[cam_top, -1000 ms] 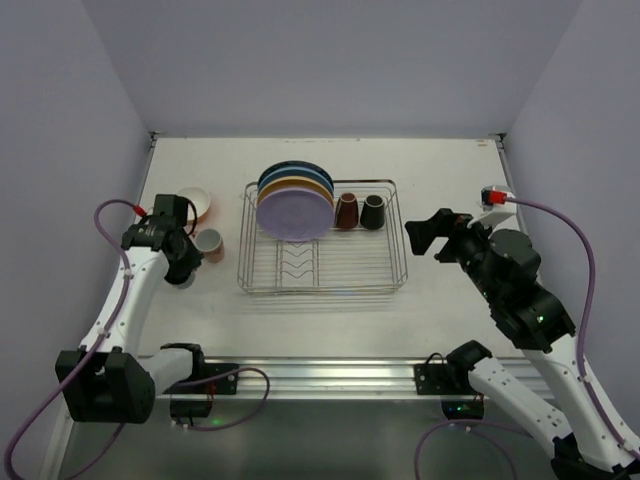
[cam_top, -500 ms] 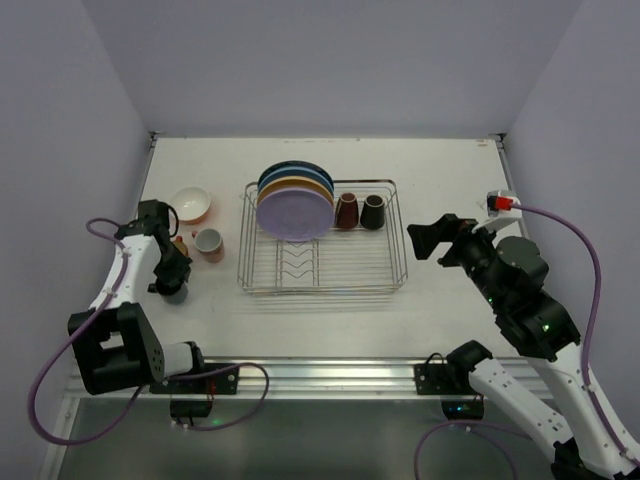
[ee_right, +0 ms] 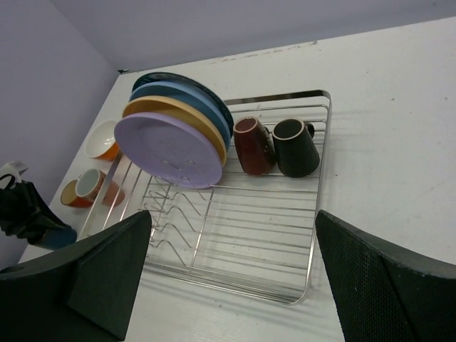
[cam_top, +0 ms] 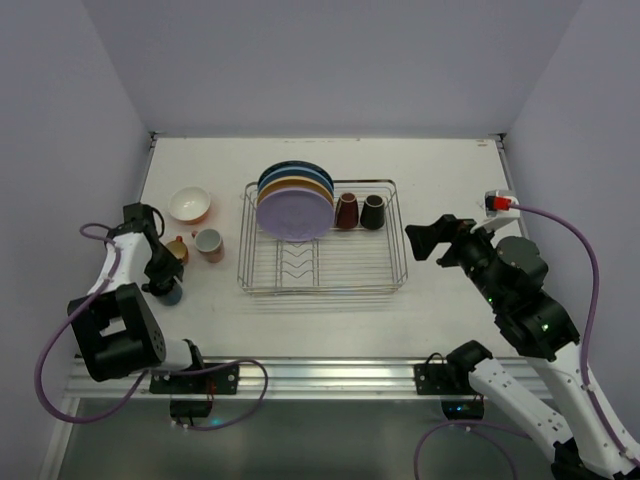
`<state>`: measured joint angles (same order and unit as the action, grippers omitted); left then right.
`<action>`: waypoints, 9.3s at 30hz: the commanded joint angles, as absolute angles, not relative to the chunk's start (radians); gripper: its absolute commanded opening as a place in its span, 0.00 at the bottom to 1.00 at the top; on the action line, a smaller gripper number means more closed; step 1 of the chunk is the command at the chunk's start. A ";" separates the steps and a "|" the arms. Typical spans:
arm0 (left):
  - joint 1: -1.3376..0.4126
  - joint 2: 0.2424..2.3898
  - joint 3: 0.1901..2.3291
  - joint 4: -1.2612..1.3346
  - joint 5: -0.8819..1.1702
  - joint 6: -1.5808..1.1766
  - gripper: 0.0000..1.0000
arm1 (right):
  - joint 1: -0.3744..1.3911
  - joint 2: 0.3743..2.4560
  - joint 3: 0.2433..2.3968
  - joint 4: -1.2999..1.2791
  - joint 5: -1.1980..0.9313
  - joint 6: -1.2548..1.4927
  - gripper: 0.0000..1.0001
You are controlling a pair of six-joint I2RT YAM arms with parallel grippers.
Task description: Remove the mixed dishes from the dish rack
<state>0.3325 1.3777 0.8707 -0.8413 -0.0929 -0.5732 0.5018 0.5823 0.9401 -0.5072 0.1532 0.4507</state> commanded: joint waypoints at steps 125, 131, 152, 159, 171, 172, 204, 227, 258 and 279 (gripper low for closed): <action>-0.080 0.612 0.794 -0.460 -0.056 -0.357 1.00 | 0.391 1.505 1.467 -0.560 0.063 0.351 0.00; -0.083 0.656 0.816 -0.071 0.659 -0.564 1.00 | 0.393 1.159 1.241 -0.270 -0.397 0.510 0.00; -0.791 1.068 0.971 0.525 0.465 -0.577 0.91 | 0.407 0.838 0.758 0.555 -0.526 1.450 0.00; -0.822 1.121 1.002 0.546 0.486 -0.568 0.75 | 0.408 0.834 0.795 0.532 -0.554 1.399 0.00; -0.853 1.160 1.008 0.534 0.479 -0.522 0.00 | 0.417 0.871 0.776 0.572 -0.589 1.402 0.00; -0.853 1.143 0.999 0.514 0.460 -0.515 0.00 | 0.417 0.870 0.773 0.571 -0.589 1.399 0.00; -0.190 1.037 1.029 -0.916 -0.160 -0.400 0.00 | 0.331 0.828 0.968 -0.393 -0.051 0.463 0.99; -0.143 1.293 0.902 -0.847 -0.137 -0.416 0.01 | 0.330 0.770 0.877 -0.351 -0.043 0.465 0.99; -0.144 0.971 1.181 -1.034 -0.143 -0.379 0.87 | 0.331 0.839 0.850 -0.287 -0.170 0.426 0.99; -0.147 0.451 0.724 -0.428 0.043 -0.324 1.00 | 0.422 1.679 1.391 -0.396 -0.084 0.376 0.91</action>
